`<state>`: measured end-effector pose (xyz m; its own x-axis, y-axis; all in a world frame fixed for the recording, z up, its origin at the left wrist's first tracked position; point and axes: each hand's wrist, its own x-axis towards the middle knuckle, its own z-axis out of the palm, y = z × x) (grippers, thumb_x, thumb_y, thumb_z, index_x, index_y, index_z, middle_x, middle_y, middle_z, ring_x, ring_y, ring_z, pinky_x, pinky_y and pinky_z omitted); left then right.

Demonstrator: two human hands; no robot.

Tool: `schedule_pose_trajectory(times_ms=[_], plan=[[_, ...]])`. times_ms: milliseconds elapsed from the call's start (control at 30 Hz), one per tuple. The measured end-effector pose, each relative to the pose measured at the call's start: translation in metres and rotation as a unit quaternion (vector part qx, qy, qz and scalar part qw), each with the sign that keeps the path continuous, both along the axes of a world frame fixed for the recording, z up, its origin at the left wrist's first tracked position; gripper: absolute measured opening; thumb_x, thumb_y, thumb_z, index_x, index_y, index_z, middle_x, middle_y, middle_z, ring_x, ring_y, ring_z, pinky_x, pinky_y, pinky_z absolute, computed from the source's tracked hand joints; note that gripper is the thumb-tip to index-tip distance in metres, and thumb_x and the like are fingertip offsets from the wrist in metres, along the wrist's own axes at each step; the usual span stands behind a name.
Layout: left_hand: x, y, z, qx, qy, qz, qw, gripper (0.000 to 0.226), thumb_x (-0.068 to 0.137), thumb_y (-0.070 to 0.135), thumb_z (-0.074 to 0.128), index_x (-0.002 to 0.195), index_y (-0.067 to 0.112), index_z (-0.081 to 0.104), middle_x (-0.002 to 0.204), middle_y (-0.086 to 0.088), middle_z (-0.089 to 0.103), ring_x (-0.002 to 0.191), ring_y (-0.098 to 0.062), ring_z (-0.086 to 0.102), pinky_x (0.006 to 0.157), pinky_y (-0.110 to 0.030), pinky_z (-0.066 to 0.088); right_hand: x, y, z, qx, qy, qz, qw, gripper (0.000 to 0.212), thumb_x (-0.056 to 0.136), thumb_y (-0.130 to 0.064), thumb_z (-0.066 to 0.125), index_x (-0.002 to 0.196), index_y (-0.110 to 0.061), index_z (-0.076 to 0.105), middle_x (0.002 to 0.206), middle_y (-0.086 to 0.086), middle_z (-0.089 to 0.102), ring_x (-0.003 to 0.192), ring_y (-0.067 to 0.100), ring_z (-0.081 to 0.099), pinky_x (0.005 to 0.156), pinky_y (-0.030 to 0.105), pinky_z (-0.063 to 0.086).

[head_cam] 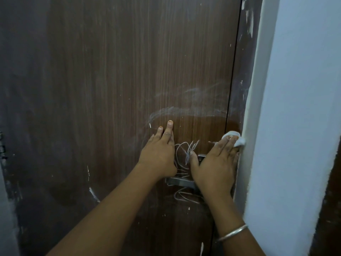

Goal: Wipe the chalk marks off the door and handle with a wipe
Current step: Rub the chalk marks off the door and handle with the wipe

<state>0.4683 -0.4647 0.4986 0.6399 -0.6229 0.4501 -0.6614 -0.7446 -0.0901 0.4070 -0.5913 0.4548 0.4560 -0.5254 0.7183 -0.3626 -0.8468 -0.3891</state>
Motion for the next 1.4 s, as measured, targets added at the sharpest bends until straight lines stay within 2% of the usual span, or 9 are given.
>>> schedule_pose_trajectory(times_ms=[167,333,467,600,800,1033,1200,1300,1400], plan=[[0.000,0.000,-0.001,-0.004,0.000,-0.003,1.000,0.100,0.075,0.027,0.061,0.145,0.001,-0.006,0.151,-0.007,-0.030,0.142,-0.027,-0.011,0.116,-0.038,0.006,-0.001,-0.008,-0.010,-0.072,0.019,-0.005,0.997,0.098,0.085,-0.062,0.039,0.145,0.000,-0.006,0.154,0.023,-0.005,0.143,0.035,0.000,0.112,0.040,-0.001],[0.001,-0.001,-0.002,-0.012,0.000,-0.005,1.000,0.100,0.074,0.025,0.061,0.144,0.001,-0.006,0.151,-0.007,-0.029,0.143,-0.028,-0.010,0.116,-0.039,0.007,0.001,-0.006,-0.008,0.001,-0.041,0.022,0.999,0.097,0.086,-0.056,0.047,0.146,-0.001,-0.006,0.155,0.023,-0.003,0.142,0.036,0.002,0.113,0.040,0.006],[0.002,0.001,-0.001,-0.006,0.000,-0.007,1.000,0.102,0.075,0.029,0.062,0.144,0.001,-0.007,0.152,-0.007,-0.028,0.143,-0.027,-0.010,0.116,-0.039,0.006,0.006,0.005,-0.022,-0.098,0.032,0.063,0.993,0.095,0.086,-0.057,0.044,0.146,-0.001,-0.005,0.153,0.018,-0.009,0.142,0.033,-0.003,0.113,0.040,0.001],[0.006,0.003,-0.001,-0.001,0.001,-0.012,1.000,0.102,0.075,0.030,0.062,0.145,0.003,-0.008,0.152,-0.006,-0.029,0.143,-0.027,-0.010,0.117,-0.040,0.007,0.003,0.000,-0.024,-0.066,0.010,-0.006,0.998,0.096,0.085,-0.059,0.045,0.146,0.002,0.003,0.154,0.024,0.004,0.142,0.038,0.008,0.113,0.043,0.008],[0.012,0.008,-0.004,0.006,-0.022,-0.028,0.999,0.098,0.078,0.035,0.059,0.145,0.006,-0.006,0.152,-0.004,-0.028,0.143,-0.024,-0.010,0.117,-0.039,0.009,0.007,0.008,-0.021,-0.143,0.061,0.057,0.986,0.095,0.085,-0.060,0.041,0.145,-0.002,-0.004,0.154,0.023,0.003,0.142,0.035,0.000,0.114,0.043,0.001],[0.025,0.024,-0.005,0.007,-0.040,-0.060,0.997,0.097,0.076,0.018,0.062,0.147,0.014,-0.004,0.151,0.000,-0.029,0.143,-0.018,-0.005,0.112,-0.033,0.002,0.012,0.019,-0.021,-0.171,0.089,0.115,0.974,0.089,0.088,-0.059,0.036,0.147,-0.002,0.002,0.155,0.020,-0.002,0.143,0.033,-0.005,0.114,0.042,-0.004],[0.038,0.029,-0.004,-0.005,-0.035,-0.079,0.996,0.095,0.075,0.001,0.056,0.147,0.021,-0.003,0.152,0.006,-0.024,0.143,-0.014,-0.002,0.107,-0.030,-0.005,0.013,0.027,-0.020,-0.138,0.064,0.087,0.985,0.093,0.086,-0.064,0.027,0.147,0.001,0.001,0.154,0.021,-0.003,0.142,0.032,-0.007,0.114,0.042,-0.005],[0.042,0.030,-0.006,-0.026,-0.013,-0.098,0.995,0.097,0.073,-0.003,0.056,0.146,0.021,-0.002,0.146,0.012,-0.024,0.142,-0.010,-0.002,0.107,-0.030,-0.005,0.020,0.038,-0.021,-0.174,0.097,0.161,0.967,0.091,0.086,-0.064,0.028,0.147,-0.001,0.002,0.155,0.019,0.001,0.142,0.030,-0.009,0.113,0.039,-0.010],[0.049,0.031,-0.006,-0.047,0.022,-0.116,0.992,0.100,0.071,-0.007,0.056,0.146,0.023,-0.002,0.143,0.016,-0.022,0.136,-0.002,-0.004,0.106,-0.029,-0.005,0.020,0.044,-0.021,-0.162,0.088,0.129,0.974,0.093,0.085,-0.067,0.023,0.146,0.001,0.004,0.155,0.022,0.003,0.143,0.033,-0.004,0.114,0.041,-0.007]])
